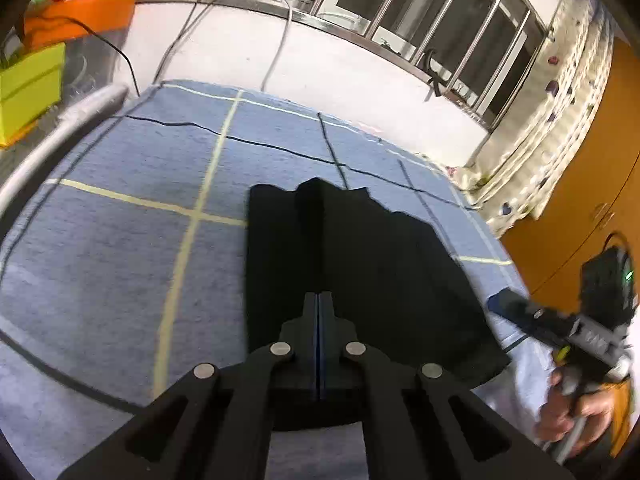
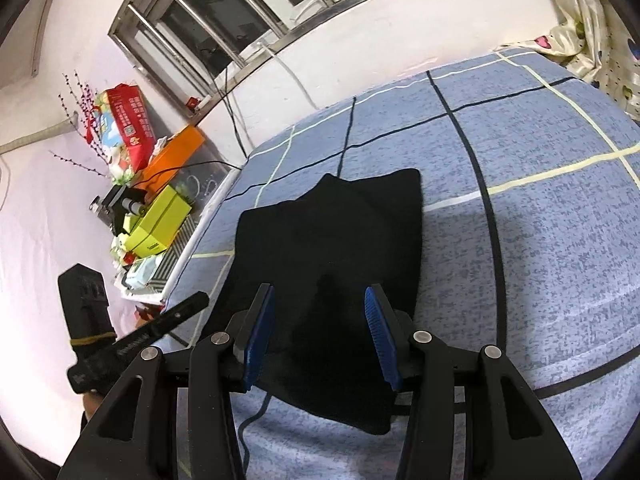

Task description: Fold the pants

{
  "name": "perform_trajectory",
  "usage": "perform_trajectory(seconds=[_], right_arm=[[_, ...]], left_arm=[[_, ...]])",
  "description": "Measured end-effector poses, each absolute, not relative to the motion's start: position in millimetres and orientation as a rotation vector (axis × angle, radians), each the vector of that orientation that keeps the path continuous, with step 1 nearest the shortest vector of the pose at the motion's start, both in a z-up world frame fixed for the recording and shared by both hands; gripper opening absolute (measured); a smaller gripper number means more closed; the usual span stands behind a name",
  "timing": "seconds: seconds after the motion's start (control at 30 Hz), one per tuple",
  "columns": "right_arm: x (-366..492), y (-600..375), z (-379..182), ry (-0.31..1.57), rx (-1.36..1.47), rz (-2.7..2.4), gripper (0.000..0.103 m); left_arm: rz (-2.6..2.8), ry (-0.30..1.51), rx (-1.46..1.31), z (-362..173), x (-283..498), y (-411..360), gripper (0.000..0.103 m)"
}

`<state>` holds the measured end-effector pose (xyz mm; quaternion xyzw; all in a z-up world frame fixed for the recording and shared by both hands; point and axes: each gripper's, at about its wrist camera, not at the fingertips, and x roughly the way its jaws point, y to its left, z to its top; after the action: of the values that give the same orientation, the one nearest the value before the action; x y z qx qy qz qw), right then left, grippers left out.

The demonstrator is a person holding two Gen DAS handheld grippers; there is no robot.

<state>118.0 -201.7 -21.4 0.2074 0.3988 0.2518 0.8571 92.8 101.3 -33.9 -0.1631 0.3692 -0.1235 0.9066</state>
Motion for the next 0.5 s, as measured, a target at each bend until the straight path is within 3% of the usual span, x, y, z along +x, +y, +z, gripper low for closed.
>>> perform_trajectory(seconds=[0.03, 0.07, 0.1, 0.17, 0.33, 0.37, 0.47, 0.5], right_arm=[[118, -202, -22, 0.839, 0.435, 0.526, 0.047], [119, -202, -22, 0.840, 0.434, 0.522, 0.047], [120, -202, -23, 0.841, 0.433, 0.518, 0.047], [120, -202, -24, 0.842, 0.430, 0.511, 0.048], [121, -204, -28, 0.850, 0.405, 0.478, 0.048], [121, -202, -29, 0.857, 0.389, 0.469, 0.052], [122, -198, -33, 0.879, 0.337, 0.446, 0.053], [121, -198, -34, 0.880, 0.334, 0.446, 0.053]], left_arm=[[-0.265, 0.766, -0.337, -33, 97, 99, 0.005], [-0.268, 0.766, -0.328, -32, 102, 95, 0.014], [-0.268, 0.765, -0.313, -31, 108, 91, 0.030], [-0.265, 0.778, -0.299, -31, 120, 84, 0.044], [-0.257, 0.866, -0.223, -45, 151, 62, 0.043], [-0.237, 0.863, -0.186, -47, 151, 57, 0.040], [-0.168, 0.818, -0.103, -43, 143, 51, 0.017], [-0.166, 0.803, -0.098, -38, 138, 53, 0.015]])
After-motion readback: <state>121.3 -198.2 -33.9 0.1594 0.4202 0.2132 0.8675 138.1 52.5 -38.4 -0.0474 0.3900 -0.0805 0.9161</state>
